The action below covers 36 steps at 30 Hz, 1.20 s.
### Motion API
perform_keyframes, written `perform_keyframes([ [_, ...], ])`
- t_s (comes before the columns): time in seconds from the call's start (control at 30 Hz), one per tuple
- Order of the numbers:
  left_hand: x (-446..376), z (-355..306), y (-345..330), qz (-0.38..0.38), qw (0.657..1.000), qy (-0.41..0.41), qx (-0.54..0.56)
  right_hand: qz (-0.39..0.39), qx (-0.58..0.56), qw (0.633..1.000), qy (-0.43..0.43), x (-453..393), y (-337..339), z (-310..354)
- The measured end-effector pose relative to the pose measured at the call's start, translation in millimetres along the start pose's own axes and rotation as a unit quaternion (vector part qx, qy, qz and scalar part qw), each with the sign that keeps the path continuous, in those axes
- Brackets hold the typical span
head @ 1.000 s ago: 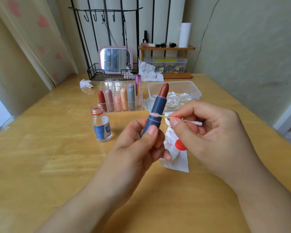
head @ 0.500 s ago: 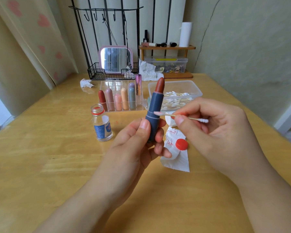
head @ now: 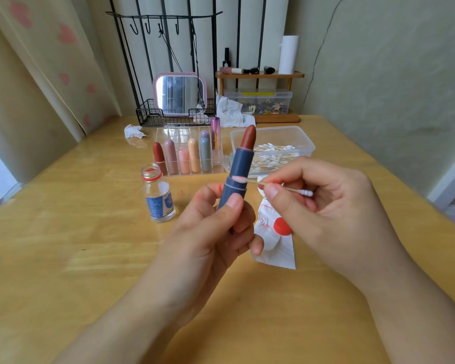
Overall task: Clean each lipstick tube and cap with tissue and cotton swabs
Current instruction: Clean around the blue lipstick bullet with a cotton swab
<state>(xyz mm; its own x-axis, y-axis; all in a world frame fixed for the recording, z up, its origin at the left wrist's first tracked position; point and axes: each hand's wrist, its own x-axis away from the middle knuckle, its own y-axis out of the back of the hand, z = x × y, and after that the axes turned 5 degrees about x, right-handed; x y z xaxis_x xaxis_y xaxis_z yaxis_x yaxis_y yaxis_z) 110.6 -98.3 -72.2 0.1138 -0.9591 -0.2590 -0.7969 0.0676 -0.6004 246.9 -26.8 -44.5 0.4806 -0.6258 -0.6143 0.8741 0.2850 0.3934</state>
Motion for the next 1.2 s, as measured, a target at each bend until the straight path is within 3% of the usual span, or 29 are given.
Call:
perform_keyframes([
  [0.33, -5.3, 2.0, 3.9, -0.008, 1.0, -0.004, -0.002, -0.001, -0.05, 0.999, -0.003, -1.6, 3.7, -4.3],
  [0.63, -0.3, 0.0, 1.7, 0.014, 0.999, 0.031, 0.013, -0.014, 0.01, 1.0, 0.011, -2.0, 6.2, -2.4],
  [1.2, -3.4, 2.3, 2.0, 0.006, 0.999, 0.03, 0.016, 0.002, -0.021, 1.0, -0.002, -0.2, 3.1, -1.4],
])
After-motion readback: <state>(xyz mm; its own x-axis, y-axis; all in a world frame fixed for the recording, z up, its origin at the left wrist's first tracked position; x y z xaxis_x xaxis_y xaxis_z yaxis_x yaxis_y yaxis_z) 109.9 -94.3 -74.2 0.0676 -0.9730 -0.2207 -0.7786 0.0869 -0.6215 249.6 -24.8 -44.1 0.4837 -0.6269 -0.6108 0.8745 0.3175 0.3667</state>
